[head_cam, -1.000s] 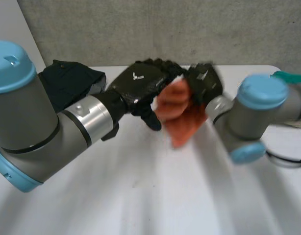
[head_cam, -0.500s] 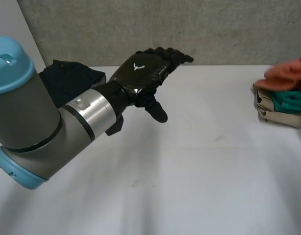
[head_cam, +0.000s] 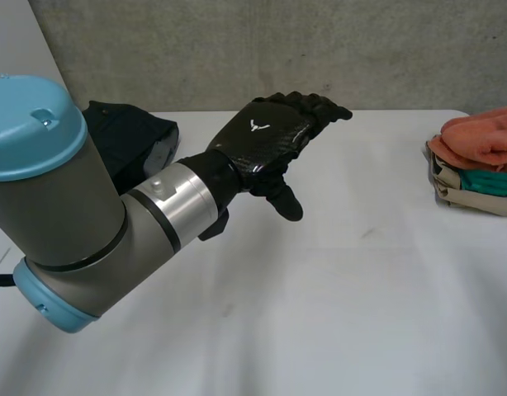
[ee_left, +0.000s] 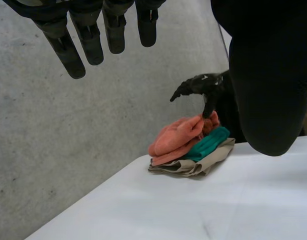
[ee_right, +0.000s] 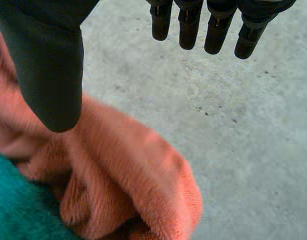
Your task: Fold the laundry.
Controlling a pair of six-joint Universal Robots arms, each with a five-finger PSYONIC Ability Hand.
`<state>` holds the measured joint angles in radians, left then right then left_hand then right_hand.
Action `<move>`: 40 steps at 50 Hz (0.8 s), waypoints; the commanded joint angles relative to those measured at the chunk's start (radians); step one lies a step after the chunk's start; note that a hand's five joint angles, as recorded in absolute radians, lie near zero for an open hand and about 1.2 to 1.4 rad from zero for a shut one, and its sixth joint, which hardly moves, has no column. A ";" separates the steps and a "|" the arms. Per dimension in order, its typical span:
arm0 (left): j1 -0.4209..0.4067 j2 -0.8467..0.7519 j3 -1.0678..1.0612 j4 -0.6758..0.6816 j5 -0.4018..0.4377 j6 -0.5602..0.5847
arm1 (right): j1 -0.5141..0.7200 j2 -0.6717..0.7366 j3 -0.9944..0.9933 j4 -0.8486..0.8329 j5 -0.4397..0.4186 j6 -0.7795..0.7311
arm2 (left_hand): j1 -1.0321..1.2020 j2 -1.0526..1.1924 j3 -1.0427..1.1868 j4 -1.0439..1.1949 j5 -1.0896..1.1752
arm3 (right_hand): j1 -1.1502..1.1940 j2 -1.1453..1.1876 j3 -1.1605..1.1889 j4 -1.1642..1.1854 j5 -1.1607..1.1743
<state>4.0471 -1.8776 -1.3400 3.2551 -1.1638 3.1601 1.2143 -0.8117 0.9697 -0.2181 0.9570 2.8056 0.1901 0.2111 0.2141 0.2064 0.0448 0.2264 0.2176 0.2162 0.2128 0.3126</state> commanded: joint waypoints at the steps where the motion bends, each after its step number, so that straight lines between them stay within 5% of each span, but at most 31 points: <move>1: -0.013 0.026 -0.018 -0.002 -0.002 -0.008 | -0.100 -0.133 0.055 0.221 0.141 0.002 | 0.032 0.011 0.008 0.016 0.003 | -0.052 -0.043 -0.042 -0.038 -0.313; 6: -0.016 0.038 -0.028 0.000 -0.002 -0.009 | -0.225 -0.185 -0.052 0.328 0.392 -0.162 | 0.029 0.008 0.005 0.013 0.000 | -0.052 -0.043 -0.042 -0.038 -0.313; 12: -0.020 0.095 0.022 0.047 -0.055 -0.025 | -0.220 -0.190 -0.196 0.221 0.536 -0.238 | 0.032 0.011 0.008 0.016 0.003 | -0.052 -0.043 -0.042 -0.038 -0.313; 19: 0.010 0.149 0.159 0.106 -0.233 -0.066 | -0.024 -0.349 -0.146 -0.004 0.491 -0.081 | 0.029 0.008 0.005 0.013 0.000 | -0.052 -0.043 -0.042 -0.038 -0.313; 23: 0.123 0.150 0.229 0.098 -0.341 -0.049 | 0.144 -0.431 0.015 -0.125 0.367 -0.049 | 0.044 0.023 0.020 0.028 0.015 | -0.052 -0.043 -0.042 -0.038 -0.313; 24: 0.222 0.152 0.234 0.078 -0.356 -0.036 | 0.180 -0.440 0.053 -0.151 0.332 -0.048 | 0.047 0.026 0.023 0.031 0.018 | -0.052 -0.043 -0.042 -0.038 -0.313; 29: 0.412 0.080 0.226 0.002 -0.359 0.083 | 0.416 -0.469 0.292 -0.227 0.183 -0.060 | 0.038 0.017 0.014 0.022 0.009 | -0.052 -0.043 -0.042 -0.038 -0.313; 36: 0.484 -0.222 0.223 0.029 -0.356 0.336 | 0.540 -0.419 0.512 -0.127 0.192 -0.138 | 0.029 0.008 0.005 0.013 0.000 | -0.052 -0.043 -0.042 -0.038 -0.313; 40: 0.565 -0.394 0.243 0.185 -0.329 0.403 | 0.583 -0.345 0.592 -0.084 0.219 -0.222 | 0.023 0.002 -0.001 0.007 -0.006 | -0.052 -0.043 -0.042 -0.038 -0.313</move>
<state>4.5247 -2.0207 -1.1120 3.2752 -1.5262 3.4274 1.7395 -1.2515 1.4364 -0.3850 1.1350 2.6953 0.1899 0.2111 0.2141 0.2064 0.0448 0.2263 0.2135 0.2160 0.2125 0.3126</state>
